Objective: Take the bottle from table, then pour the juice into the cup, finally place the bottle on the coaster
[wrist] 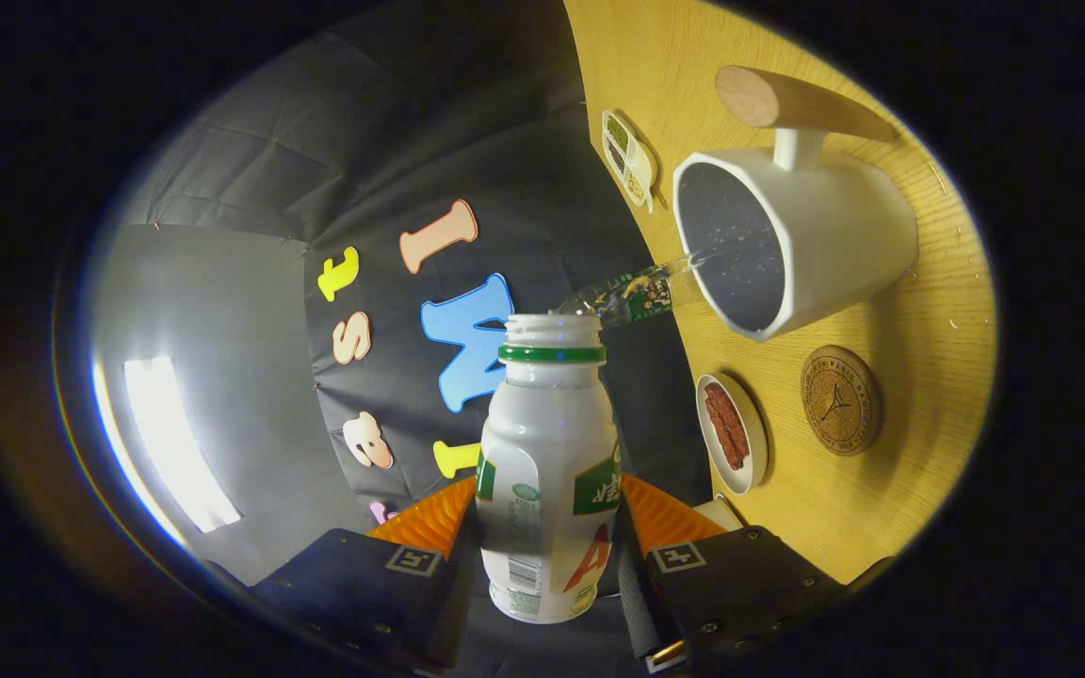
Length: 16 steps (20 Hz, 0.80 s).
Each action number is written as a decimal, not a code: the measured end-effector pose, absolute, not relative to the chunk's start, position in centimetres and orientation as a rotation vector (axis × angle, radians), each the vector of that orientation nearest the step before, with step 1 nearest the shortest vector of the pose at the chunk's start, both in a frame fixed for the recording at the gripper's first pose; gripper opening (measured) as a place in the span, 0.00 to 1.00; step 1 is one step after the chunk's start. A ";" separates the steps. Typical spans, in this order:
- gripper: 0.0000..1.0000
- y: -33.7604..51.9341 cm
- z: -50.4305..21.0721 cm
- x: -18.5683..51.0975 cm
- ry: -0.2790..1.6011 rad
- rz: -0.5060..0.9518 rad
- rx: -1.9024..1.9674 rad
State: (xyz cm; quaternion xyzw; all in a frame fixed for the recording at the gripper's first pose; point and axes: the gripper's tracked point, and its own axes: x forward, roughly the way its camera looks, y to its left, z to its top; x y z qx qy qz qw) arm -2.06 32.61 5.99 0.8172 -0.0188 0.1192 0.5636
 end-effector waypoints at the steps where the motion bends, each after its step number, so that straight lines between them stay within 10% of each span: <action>1: 0.66 32.5 6.0 -2.1 -0.045 0.282 1.926; 16: 0.66 31.3 5.7 -1.9 -0.070 0.249 2.057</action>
